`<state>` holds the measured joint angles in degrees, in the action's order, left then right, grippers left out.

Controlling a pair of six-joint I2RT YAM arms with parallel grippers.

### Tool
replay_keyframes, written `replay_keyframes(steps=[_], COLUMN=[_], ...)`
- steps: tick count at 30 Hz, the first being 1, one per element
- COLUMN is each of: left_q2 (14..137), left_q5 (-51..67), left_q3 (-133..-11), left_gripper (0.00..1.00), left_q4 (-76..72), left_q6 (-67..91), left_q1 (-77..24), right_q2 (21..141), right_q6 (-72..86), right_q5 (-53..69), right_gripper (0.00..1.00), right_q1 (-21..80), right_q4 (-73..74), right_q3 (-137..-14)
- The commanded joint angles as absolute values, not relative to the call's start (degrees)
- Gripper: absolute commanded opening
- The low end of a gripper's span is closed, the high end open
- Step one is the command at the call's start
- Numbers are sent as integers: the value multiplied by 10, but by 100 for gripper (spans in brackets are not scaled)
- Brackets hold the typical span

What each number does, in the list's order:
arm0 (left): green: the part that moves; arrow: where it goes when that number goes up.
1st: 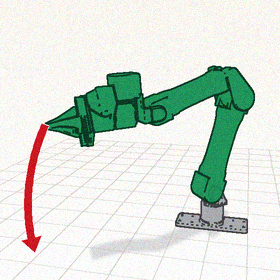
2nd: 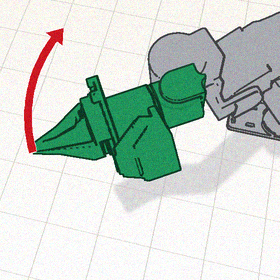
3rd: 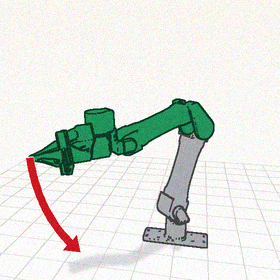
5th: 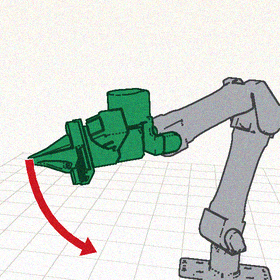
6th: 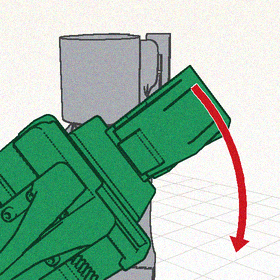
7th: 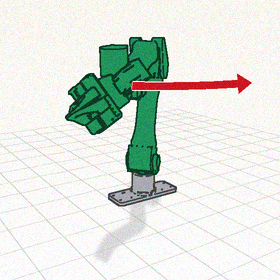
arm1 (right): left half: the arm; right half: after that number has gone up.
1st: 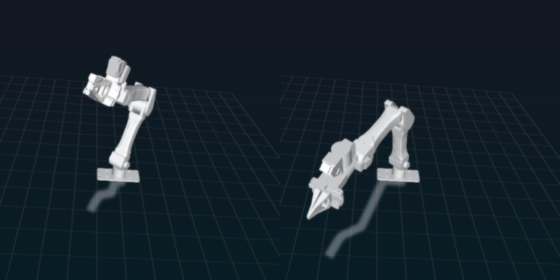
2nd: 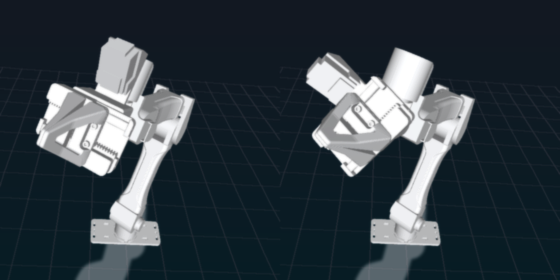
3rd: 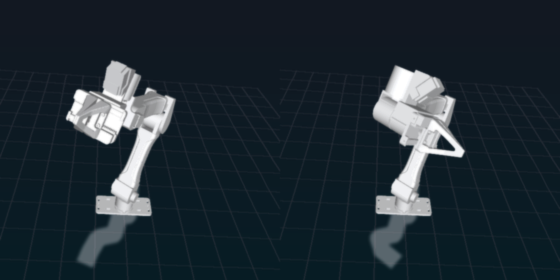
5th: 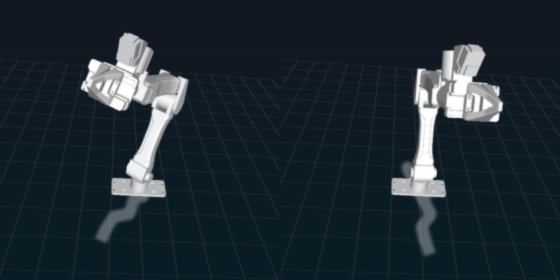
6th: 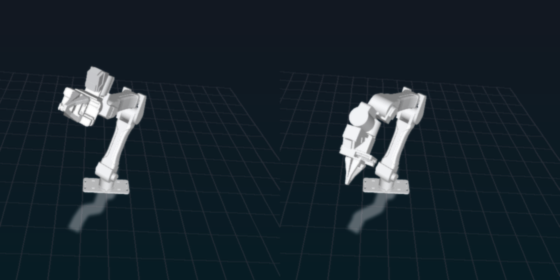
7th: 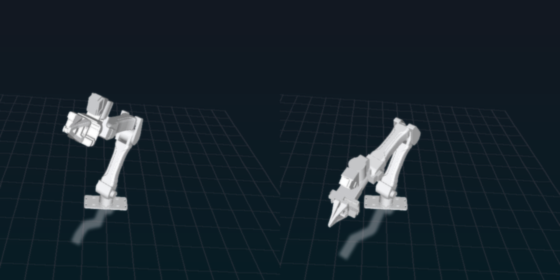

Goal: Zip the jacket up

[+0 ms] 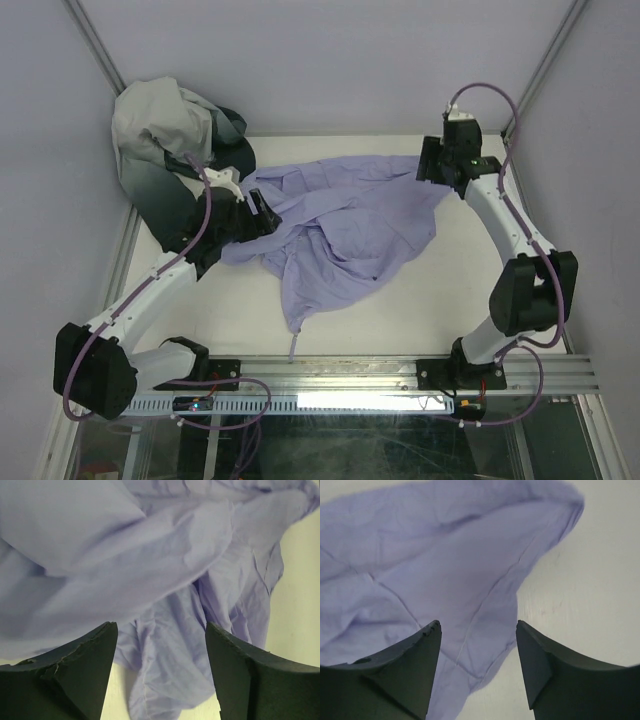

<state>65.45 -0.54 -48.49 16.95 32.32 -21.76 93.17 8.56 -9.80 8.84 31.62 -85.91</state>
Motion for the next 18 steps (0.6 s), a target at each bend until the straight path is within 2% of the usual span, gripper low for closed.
replay_keyframes(steps=[1, 9, 18], left_q2=[628, 583, 595], left_q5=[38, -4, -74], left_q3=[-454, -375, -336], left_gripper=[73, 74, 73], left_q4=[141, 148, 183], left_q6=[352, 377, 406], left_q1=[-281, -401, -529], right_q2=[822, 688, 717], right_q6=[126, 197, 265], right_q5=[-32, 6, -24], right_gripper=[65, 66, 57], right_q1=[90, 87, 87], right_q4=[284, 207, 92], right_q3=[-736, -506, -405])
